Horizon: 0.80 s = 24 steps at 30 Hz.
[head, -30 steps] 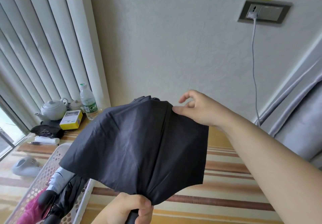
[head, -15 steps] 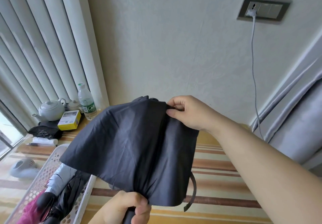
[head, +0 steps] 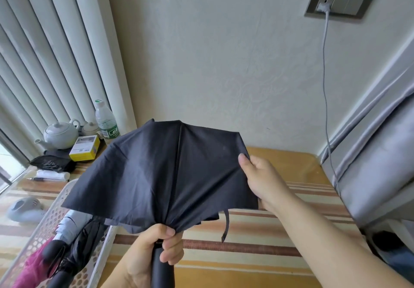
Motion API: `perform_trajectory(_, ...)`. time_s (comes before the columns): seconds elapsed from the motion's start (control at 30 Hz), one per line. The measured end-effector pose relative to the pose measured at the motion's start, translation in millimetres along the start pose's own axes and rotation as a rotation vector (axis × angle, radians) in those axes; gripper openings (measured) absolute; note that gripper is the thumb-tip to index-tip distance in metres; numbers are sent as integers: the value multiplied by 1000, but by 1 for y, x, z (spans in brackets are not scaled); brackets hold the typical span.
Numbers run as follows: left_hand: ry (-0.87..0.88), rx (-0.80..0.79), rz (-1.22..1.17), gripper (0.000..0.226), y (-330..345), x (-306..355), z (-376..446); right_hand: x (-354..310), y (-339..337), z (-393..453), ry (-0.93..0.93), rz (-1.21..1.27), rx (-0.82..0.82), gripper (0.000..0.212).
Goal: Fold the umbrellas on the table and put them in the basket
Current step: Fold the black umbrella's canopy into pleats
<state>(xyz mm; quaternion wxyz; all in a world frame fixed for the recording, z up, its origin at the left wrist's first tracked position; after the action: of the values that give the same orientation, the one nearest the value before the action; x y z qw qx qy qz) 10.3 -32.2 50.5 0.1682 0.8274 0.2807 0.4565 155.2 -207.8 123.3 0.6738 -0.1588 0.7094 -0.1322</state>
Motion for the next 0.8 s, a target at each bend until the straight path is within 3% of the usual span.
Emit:
perform_trajectory(0.1,43,28,-44,52,8,3,-2,-10,-9,-2,-172,-126,63,39)
perform_trajectory(0.2,70,79,-94,55,10,1,-2,-16,-12,-1,-221,-41,76,40)
perform_trajectory(0.3,53,76,-104,54,10,3,-4,-12,-13,1,-267,-188,107,44)
perform_trajectory(0.37,25,67,-101,52,11,3,-5,-11,-14,3,-155,-113,22,40)
perform_trajectory(0.43,6,66,-80,48,12,2,-7,-14,-8,2,87,134,-173,22)
perform_trajectory(0.5,-2,55,-42,43,16,2,-9,-22,-3,0,209,272,-285,23)
perform_trajectory(0.67,28,52,-1,32,19,4,-9,-27,3,6,112,308,-133,5)
perform_trajectory(0.8,55,59,-7,35,18,6,-7,-26,3,5,218,430,-140,7)
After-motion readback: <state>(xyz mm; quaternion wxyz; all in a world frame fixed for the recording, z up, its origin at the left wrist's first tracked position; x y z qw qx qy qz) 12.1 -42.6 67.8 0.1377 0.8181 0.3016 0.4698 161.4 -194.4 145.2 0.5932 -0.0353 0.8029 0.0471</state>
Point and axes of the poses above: each hand's wrist, its own z-axis towards the middle knuckle, its own y-axis out of the palm, x = y × z, the point moved 3 cm from there along z, towards the middle knuckle, and after that the axes turned 14 degrees about x, right-handed, at the moved point
